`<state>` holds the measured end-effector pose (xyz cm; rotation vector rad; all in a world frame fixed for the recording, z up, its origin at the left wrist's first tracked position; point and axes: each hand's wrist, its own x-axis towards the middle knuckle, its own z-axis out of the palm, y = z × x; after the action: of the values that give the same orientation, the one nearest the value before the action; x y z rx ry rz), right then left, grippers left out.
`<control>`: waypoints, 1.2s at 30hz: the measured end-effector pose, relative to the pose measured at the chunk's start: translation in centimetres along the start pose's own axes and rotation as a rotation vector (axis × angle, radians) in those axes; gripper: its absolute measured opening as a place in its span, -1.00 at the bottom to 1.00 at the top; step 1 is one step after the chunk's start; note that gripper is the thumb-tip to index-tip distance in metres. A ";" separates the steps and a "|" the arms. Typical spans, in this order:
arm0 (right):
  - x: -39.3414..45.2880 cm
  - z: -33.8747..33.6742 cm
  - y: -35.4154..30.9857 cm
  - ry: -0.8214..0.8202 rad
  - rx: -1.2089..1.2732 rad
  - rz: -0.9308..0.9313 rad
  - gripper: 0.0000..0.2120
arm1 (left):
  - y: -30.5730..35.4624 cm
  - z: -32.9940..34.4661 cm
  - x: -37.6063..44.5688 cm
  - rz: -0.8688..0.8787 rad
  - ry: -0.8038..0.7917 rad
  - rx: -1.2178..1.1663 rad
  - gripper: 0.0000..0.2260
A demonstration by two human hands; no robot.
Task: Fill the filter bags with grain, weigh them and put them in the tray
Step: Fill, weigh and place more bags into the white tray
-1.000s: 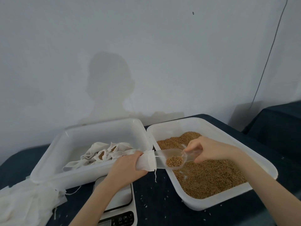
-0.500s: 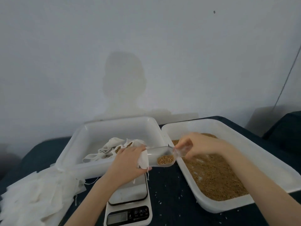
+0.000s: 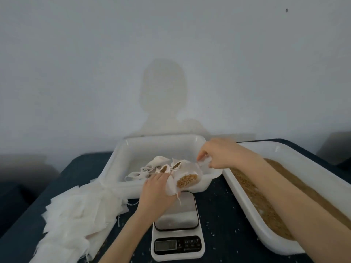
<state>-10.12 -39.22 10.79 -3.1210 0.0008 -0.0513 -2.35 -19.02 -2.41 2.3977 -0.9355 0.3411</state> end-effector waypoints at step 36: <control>-12.3 -0.5 10.0 0.052 0.098 0.248 -0.66 | 5.8 1.5 0.4 -0.023 -0.216 -0.335 -0.73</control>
<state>-22.43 -49.24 10.64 -2.9937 0.3735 -0.1239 -5.97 -23.66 -1.18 2.1600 -0.9720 -0.0829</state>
